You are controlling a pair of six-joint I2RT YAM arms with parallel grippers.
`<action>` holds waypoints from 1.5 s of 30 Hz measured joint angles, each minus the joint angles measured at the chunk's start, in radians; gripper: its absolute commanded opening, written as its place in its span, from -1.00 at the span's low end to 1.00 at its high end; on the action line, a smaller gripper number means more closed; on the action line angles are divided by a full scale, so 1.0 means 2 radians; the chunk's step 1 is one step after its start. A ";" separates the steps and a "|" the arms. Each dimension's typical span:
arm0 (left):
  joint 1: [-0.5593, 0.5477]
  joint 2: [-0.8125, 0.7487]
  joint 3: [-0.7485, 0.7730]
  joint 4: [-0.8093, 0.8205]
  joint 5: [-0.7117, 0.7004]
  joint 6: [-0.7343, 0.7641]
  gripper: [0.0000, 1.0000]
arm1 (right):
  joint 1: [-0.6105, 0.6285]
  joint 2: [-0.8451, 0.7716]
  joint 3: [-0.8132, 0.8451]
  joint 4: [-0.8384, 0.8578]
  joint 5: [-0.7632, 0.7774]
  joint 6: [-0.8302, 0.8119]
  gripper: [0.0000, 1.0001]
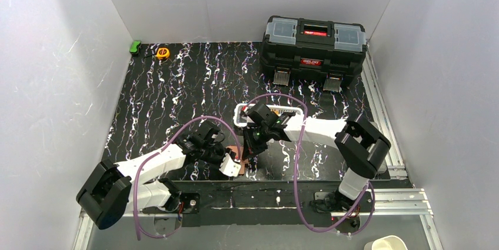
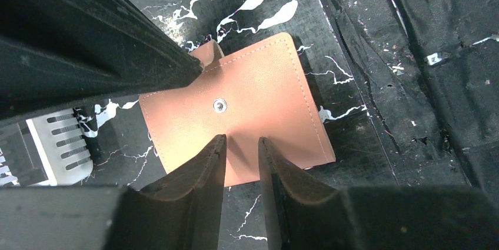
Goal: Put the credit cards into the card holder
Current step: Close the card holder at the center of the board.
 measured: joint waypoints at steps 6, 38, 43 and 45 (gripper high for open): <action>-0.001 -0.002 -0.003 0.003 -0.001 -0.001 -0.49 | 0.000 0.012 0.010 0.010 -0.023 -0.002 -0.97; -0.001 -0.014 -0.011 0.007 -0.005 -0.006 -0.53 | 0.000 0.012 0.112 -0.174 0.068 -0.037 -0.12; -0.001 -0.015 -0.012 0.008 -0.005 -0.006 -0.53 | 0.012 0.039 0.123 -0.195 0.072 -0.037 -0.15; -0.001 -0.015 -0.012 0.008 -0.005 -0.006 -0.53 | 0.015 0.046 0.129 -0.199 0.072 -0.037 -0.15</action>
